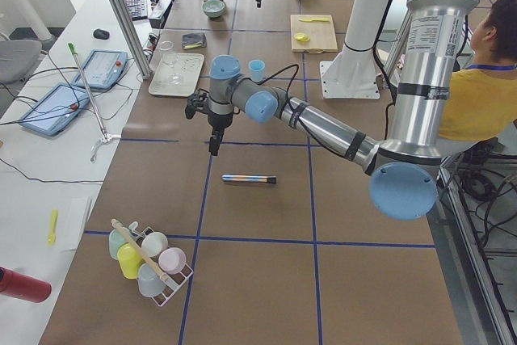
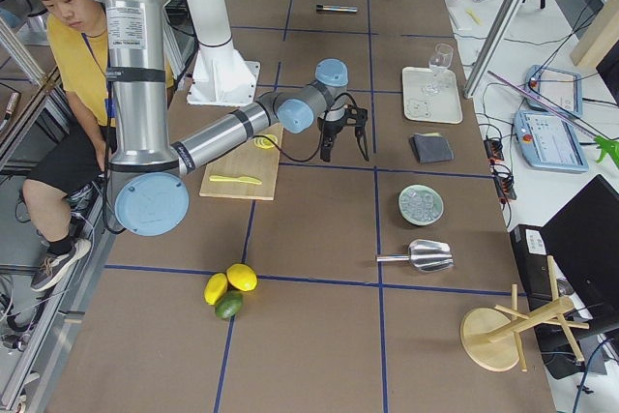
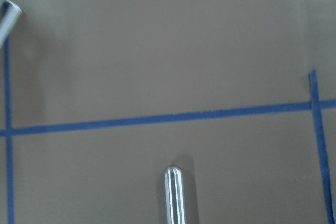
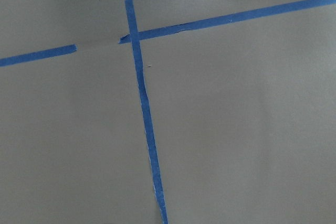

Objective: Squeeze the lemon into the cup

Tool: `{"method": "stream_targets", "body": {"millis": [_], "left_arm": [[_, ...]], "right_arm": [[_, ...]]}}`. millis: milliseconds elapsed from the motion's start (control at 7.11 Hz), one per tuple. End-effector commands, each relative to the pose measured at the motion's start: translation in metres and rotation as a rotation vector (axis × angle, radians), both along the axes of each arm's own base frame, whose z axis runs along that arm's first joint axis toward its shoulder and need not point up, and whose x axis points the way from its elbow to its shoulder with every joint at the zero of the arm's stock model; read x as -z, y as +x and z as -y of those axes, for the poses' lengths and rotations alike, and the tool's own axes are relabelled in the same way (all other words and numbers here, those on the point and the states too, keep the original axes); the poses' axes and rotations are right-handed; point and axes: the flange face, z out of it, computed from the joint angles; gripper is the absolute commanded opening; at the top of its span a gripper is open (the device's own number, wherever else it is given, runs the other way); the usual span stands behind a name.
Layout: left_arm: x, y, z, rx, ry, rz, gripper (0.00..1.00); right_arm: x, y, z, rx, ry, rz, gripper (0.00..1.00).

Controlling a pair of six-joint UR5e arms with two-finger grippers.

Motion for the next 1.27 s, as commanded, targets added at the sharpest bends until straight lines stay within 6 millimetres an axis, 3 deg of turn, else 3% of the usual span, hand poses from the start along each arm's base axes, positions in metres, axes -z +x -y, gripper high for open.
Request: {"method": "stream_targets", "body": {"millis": [0, 141, 422, 563, 704, 844, 985, 1126], "left_arm": [[-0.033, -0.074, -0.016, -0.111, 0.089, -0.052, 1.00], [-0.060, -0.109, -0.012, -0.116, 0.114, -0.019, 1.00], [-0.135, -0.171, -0.018, -0.166, 0.133, 0.038, 1.00], [-0.163, -0.191, -0.027, -0.180, 0.127, 0.047, 1.00], [-0.184, -0.209, -0.054, -0.168, 0.114, 0.050, 1.00], [-0.190, -0.213, -0.066, -0.160, 0.098, 0.048, 1.00], [-0.194, -0.213, -0.080, -0.150, 0.077, 0.041, 1.00], [-0.191, -0.211, -0.105, -0.147, 0.075, 0.042, 1.00]], "right_arm": [[-0.004, 0.024, 0.011, 0.015, 0.034, 0.009, 1.00], [-0.018, 0.051, 0.026, 0.052, 0.065, 0.018, 1.00], [-0.074, 0.108, 0.054, 0.124, 0.133, -0.008, 1.00], [-0.111, 0.146, 0.061, 0.167, 0.170, -0.019, 1.00], [-0.142, 0.178, 0.061, 0.226, 0.228, -0.034, 1.00], [-0.182, 0.221, 0.047, 0.284, 0.282, -0.027, 1.00], [-0.204, 0.243, 0.040, 0.330, 0.317, -0.037, 1.00], [-0.213, 0.255, 0.034, 0.346, 0.330, -0.040, 1.00]]}}
